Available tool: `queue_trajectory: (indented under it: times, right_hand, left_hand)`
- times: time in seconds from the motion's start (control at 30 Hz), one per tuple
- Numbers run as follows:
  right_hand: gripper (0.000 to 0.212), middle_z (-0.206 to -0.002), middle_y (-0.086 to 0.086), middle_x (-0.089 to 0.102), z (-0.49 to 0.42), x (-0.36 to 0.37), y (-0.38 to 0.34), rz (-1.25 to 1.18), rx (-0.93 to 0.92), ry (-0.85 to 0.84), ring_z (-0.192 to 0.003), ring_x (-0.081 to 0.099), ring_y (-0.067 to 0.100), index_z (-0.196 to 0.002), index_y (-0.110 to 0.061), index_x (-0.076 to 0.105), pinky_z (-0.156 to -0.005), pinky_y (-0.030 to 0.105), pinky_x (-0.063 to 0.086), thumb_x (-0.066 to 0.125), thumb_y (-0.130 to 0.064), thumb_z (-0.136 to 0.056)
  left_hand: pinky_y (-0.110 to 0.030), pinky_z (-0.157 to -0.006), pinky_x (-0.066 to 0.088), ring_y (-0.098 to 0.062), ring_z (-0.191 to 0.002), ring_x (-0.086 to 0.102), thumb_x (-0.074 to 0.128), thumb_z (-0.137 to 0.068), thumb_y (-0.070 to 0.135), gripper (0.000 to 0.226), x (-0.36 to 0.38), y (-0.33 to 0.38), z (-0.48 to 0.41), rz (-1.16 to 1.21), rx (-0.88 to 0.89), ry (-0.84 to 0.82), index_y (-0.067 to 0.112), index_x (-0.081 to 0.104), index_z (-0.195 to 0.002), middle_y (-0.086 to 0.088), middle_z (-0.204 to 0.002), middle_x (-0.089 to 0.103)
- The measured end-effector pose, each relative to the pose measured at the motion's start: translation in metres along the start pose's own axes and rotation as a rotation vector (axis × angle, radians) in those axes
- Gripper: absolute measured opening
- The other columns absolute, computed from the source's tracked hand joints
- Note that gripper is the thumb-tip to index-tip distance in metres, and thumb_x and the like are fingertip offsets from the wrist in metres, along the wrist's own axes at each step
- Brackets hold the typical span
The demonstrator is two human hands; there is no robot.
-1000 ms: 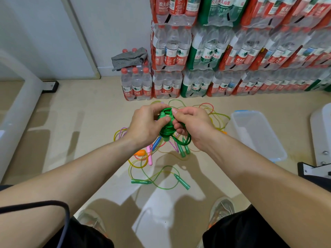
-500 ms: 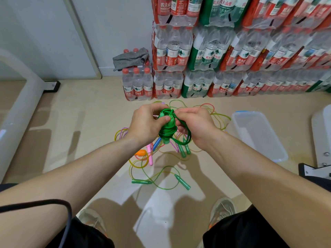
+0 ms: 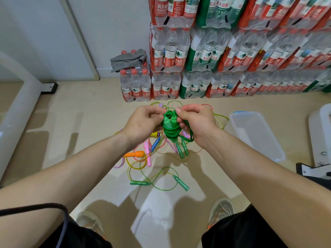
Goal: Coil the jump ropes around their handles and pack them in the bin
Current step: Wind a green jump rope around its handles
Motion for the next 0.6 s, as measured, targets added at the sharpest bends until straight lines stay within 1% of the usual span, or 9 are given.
queue_trajectory:
  times: [0.07, 0.17, 0.23, 0.3, 0.37, 0.43, 0.47, 0.53, 0.6]
  right_hand:
    - [0.013, -0.065, 0.003, 0.065, -0.001, -0.001, -0.001, 0.007, 0.017, -0.022, -0.053, 0.060, 0.008, -0.084, -0.012, 0.066, -0.047, 0.018, 0.047, 0.079, -0.009, -0.086]
    - [0.013, -0.063, -0.001, 0.064, -0.001, -0.003, -0.001, 0.052, 0.023, -0.040, -0.052, 0.056, 0.007, -0.084, -0.013, 0.068, -0.047, 0.021, 0.043, 0.080, -0.011, -0.084]
    - [0.012, -0.062, -0.002, 0.064, -0.001, -0.003, -0.001, 0.068, 0.024, -0.045, -0.051, 0.054, 0.007, -0.085, -0.012, 0.068, -0.047, 0.022, 0.041, 0.081, -0.012, -0.084]
    - [0.012, -0.063, -0.002, 0.063, -0.001, -0.004, -0.002, 0.068, 0.025, -0.049, -0.050, 0.053, 0.006, -0.086, -0.011, 0.069, -0.046, 0.021, 0.041, 0.081, -0.012, -0.084]
    - [0.012, -0.060, -0.002, 0.062, -0.001, -0.004, -0.003, 0.064, 0.017, -0.063, -0.050, 0.052, 0.006, -0.085, -0.010, 0.069, -0.047, 0.021, 0.041, 0.080, -0.013, -0.085]
    - [0.013, -0.056, -0.003, 0.060, 0.001, -0.004, -0.005, 0.077, 0.013, -0.079, -0.049, 0.051, 0.007, -0.084, -0.010, 0.068, -0.048, 0.021, 0.042, 0.079, -0.017, -0.087]
    - [0.016, -0.054, -0.002, 0.058, 0.002, -0.003, -0.006, 0.080, 0.024, -0.087, -0.047, 0.050, 0.008, -0.083, -0.010, 0.067, -0.048, 0.020, 0.042, 0.076, -0.021, -0.089]
    - [0.024, -0.055, 0.002, 0.056, 0.003, -0.001, -0.010, 0.043, 0.079, -0.105, -0.046, 0.049, 0.010, -0.080, -0.009, 0.066, -0.046, 0.019, 0.042, 0.066, -0.025, -0.098]
    - [0.028, -0.061, 0.006, 0.056, 0.004, -0.001, -0.016, -0.019, 0.138, -0.128, -0.051, 0.050, 0.013, -0.078, -0.006, 0.065, -0.047, 0.020, 0.042, 0.055, -0.017, -0.101]
  left_hand:
    - [-0.020, -0.074, 0.059, -0.009, -0.077, 0.071, 0.048, -0.102, 0.000, 0.020, -0.004, -0.001, 0.000, 0.017, 0.003, -0.048, 0.002, 0.067, -0.111, -0.003, -0.085, 0.075]
    - [-0.021, -0.075, 0.060, -0.007, -0.077, 0.071, 0.050, -0.101, -0.001, 0.018, -0.006, 0.000, 0.000, 0.024, -0.010, -0.080, 0.001, 0.065, -0.110, -0.006, -0.088, 0.073]
    - [-0.019, -0.071, 0.059, -0.007, -0.075, 0.071, 0.052, -0.099, -0.004, 0.017, -0.007, 0.001, 0.000, 0.043, -0.016, -0.112, 0.003, 0.066, -0.106, -0.004, -0.086, 0.073]
    - [-0.017, -0.068, 0.057, -0.008, -0.073, 0.072, 0.054, -0.097, -0.006, 0.018, -0.008, 0.004, 0.000, 0.054, -0.022, -0.142, 0.007, 0.067, -0.099, -0.001, -0.083, 0.074]
    - [-0.019, -0.068, 0.058, -0.013, -0.074, 0.071, 0.057, -0.096, -0.006, 0.016, -0.010, 0.005, 0.000, 0.045, -0.028, -0.141, 0.007, 0.067, -0.097, -0.006, -0.086, 0.073]
    - [-0.021, -0.068, 0.059, -0.014, -0.074, 0.072, 0.059, -0.095, -0.005, 0.013, -0.012, 0.004, -0.002, 0.048, -0.038, -0.129, 0.006, 0.066, -0.097, -0.009, -0.087, 0.073]
    - [-0.021, -0.067, 0.059, -0.014, -0.073, 0.072, 0.059, -0.095, -0.005, 0.013, -0.013, 0.003, -0.003, 0.052, -0.045, -0.130, 0.005, 0.066, -0.097, -0.009, -0.086, 0.073]
    - [-0.024, -0.070, 0.061, -0.016, -0.075, 0.073, 0.059, -0.095, -0.004, 0.012, -0.016, 0.002, -0.004, 0.060, -0.065, -0.144, 0.005, 0.067, -0.096, -0.008, -0.084, 0.075]
    - [-0.027, -0.078, 0.062, -0.019, -0.080, 0.073, 0.058, -0.095, -0.002, 0.012, -0.021, 0.001, -0.007, 0.088, -0.092, -0.156, 0.005, 0.068, -0.097, -0.010, -0.086, 0.076]
Point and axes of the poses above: each hand's wrist, its own z-axis away from the middle knuckle, its own x-axis out of the palm, y = z × x, the point moved 1 cm from there along -z, towards the middle knuckle
